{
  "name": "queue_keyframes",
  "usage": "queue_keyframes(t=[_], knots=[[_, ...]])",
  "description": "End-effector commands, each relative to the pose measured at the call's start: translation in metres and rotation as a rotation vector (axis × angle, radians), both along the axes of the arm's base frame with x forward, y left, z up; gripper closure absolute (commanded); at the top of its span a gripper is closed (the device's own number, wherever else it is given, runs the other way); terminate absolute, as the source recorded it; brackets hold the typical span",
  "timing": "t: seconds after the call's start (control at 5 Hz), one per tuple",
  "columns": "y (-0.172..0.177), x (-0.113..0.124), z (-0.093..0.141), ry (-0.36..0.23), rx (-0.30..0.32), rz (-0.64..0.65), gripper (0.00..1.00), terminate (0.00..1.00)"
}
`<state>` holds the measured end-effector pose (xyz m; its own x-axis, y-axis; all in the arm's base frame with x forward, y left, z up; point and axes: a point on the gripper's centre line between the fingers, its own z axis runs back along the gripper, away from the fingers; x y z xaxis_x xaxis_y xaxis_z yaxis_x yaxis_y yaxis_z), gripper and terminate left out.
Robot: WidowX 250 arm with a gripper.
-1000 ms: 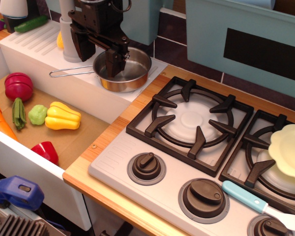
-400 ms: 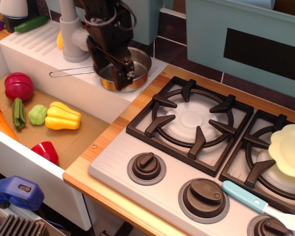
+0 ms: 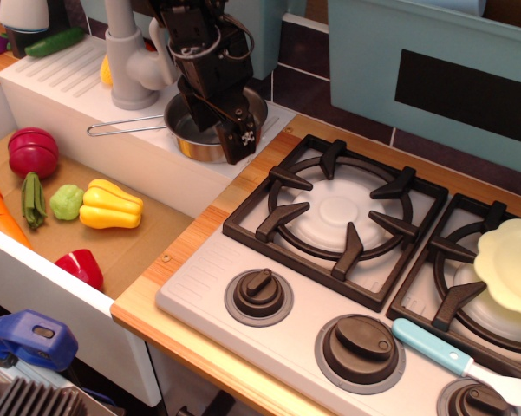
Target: Put pot or pan on stove
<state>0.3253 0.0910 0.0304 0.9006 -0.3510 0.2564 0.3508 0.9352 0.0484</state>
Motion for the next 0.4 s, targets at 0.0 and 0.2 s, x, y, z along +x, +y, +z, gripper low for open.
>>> queue_keyframes(t=[0.0, 0.2], knots=[[0.006, 0.011, -0.006, -0.069, 0.017, -0.006, 0.00, 0.00], [0.003, 0.011, -0.019, -0.065, 0.001, 0.012, 0.00, 0.00]])
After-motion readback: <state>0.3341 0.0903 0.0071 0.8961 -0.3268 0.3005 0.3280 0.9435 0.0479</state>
